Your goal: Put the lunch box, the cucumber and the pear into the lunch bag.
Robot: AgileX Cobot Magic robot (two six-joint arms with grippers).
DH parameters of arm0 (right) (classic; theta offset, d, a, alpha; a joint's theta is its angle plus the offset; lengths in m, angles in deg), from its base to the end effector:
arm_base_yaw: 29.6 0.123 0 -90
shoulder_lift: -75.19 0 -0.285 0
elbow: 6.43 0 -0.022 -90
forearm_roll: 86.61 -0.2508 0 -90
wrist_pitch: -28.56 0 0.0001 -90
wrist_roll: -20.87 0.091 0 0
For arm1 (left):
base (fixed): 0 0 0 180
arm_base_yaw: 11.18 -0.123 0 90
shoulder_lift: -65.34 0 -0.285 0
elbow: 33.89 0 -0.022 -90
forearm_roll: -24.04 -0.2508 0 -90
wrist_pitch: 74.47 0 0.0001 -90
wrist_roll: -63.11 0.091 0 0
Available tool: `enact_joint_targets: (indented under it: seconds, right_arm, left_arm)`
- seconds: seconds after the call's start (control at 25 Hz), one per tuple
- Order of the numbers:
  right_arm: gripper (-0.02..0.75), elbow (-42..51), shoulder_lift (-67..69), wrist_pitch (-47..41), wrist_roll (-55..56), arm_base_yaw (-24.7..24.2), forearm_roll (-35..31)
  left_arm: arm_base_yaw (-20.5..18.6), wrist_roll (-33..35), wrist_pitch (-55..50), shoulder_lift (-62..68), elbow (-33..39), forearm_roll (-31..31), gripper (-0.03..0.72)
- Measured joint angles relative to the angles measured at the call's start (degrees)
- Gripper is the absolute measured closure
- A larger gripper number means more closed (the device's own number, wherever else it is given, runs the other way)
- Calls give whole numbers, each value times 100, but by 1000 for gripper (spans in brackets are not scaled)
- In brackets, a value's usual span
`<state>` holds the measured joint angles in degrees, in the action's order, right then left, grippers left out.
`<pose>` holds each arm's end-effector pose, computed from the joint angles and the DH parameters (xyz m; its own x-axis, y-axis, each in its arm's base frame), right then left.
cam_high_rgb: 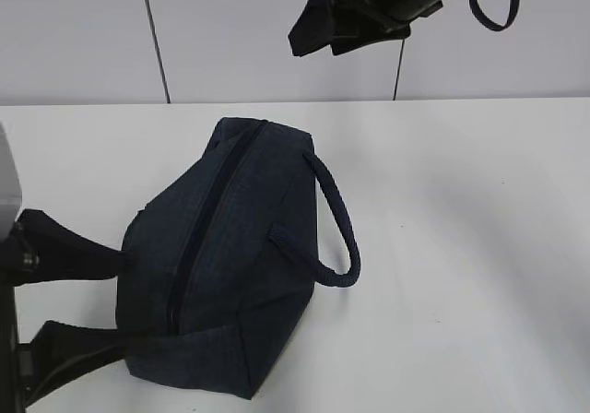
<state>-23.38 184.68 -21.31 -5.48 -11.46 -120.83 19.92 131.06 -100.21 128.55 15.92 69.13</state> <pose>0.3704 0.1626 0.3424 -0.6679 -0.2633 -0.6961 -0.5917 0.7552 0.2822 0.1357 -0.1146 0.2418 -0.2139 0.6136 -0.7601 0.8679 0.4765 0.1404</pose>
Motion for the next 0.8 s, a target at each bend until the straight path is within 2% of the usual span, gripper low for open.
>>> enact_joint_targets:
  seconds: [0.08, 0.16, 0.24, 0.28, 0.4, 0.8]
  right_arm:
    - [307, 0, 0, -141, 74, 0, 42]
    - [307, 0, -13, -253, 281, 12, 274]
    - [307, 0, -75, -358, 629, 42, 695]
    - [307, 23, -134, -379, 770, 67, 931]
    - [308, 237, -392, -451, 1124, 76, 1423]
    - [309, 2157, -1763, -455, 1756, 76, 2261]
  left_arm:
    - [0, -1884, -483, -18, -345, -1935, 287]
    - [0, -3390, -916, -17, -692, -3329, 290]
    - [0, -4638, -1123, -44, -931, -4249, 292]
    - [0, -4969, -1147, -87, -1009, -4510, 292]
    - [0, -5501, -1154, -298, -1074, -4639, 292]
    - [0, -5625, -1842, -1294, -1074, -4587, 293]
